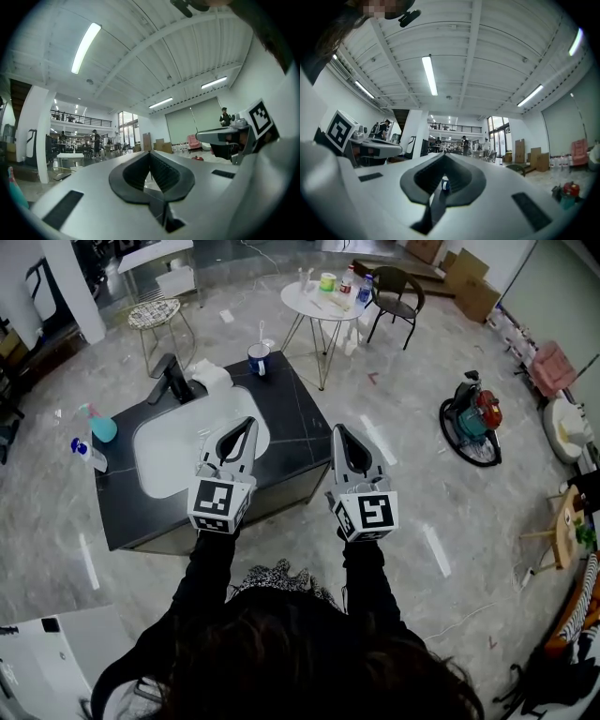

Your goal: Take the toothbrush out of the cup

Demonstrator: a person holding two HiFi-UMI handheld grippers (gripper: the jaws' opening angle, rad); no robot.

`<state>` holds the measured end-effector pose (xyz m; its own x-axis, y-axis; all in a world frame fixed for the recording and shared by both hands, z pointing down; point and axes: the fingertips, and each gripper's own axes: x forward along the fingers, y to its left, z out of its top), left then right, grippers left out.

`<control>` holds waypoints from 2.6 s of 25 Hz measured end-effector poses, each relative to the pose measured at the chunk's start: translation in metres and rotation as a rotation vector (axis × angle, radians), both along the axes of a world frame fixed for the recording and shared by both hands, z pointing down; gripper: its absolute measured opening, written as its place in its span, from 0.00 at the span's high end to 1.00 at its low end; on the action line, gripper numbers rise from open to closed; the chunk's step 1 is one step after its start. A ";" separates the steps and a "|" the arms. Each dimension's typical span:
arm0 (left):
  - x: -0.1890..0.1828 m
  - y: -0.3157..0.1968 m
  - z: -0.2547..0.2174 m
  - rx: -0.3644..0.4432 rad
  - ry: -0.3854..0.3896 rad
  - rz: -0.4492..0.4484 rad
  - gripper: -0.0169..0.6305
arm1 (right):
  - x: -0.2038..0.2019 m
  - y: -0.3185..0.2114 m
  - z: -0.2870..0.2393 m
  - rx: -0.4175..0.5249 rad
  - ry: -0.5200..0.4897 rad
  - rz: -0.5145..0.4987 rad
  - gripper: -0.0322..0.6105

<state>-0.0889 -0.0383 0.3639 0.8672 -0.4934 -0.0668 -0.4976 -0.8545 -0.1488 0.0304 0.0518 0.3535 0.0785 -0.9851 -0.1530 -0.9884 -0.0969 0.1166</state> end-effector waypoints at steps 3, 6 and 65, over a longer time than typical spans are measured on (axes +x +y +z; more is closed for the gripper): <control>0.007 -0.008 0.002 -0.003 -0.009 -0.013 0.96 | 0.004 -0.009 0.004 -0.008 -0.004 -0.028 0.94; 0.018 -0.019 0.004 -0.005 -0.007 -0.016 0.96 | 0.011 -0.020 0.008 -0.018 0.002 -0.046 0.94; 0.170 -0.295 0.034 -0.078 -0.059 -0.405 0.96 | 0.165 -0.348 0.027 -0.083 0.013 -0.494 0.94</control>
<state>0.0806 -0.3329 0.3975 0.6029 -0.7973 0.0282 -0.7887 -0.6009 -0.1296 0.1959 -0.2966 0.3804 -0.4018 -0.9130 -0.0706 -0.9123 0.3925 0.1166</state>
